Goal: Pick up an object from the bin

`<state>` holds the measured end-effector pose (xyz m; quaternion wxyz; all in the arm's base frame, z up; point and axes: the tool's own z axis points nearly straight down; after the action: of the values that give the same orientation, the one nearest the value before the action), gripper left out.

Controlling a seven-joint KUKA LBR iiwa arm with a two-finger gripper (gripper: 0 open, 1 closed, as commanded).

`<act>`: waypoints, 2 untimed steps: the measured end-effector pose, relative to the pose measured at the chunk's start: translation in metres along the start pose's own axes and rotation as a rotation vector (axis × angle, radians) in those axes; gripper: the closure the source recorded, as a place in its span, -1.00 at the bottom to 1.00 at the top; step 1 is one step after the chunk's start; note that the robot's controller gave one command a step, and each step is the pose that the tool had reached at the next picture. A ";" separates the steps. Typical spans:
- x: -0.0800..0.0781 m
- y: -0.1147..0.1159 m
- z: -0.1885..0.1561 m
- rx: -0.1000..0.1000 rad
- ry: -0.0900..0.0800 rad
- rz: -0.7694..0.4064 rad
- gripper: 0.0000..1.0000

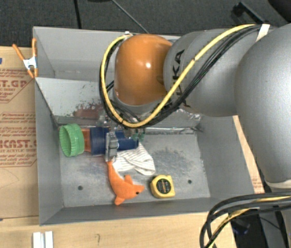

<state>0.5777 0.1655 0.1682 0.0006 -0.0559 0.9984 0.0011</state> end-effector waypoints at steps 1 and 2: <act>0.001 -0.001 -0.002 0.001 0.004 -0.002 1.00; -0.010 0.013 0.037 0.001 0.003 -0.178 1.00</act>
Offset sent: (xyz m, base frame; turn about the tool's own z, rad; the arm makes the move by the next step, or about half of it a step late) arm 0.0093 0.0133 -0.0338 -0.1775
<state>0.5862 0.1795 0.1313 -0.0009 -0.1444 0.9895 0.0002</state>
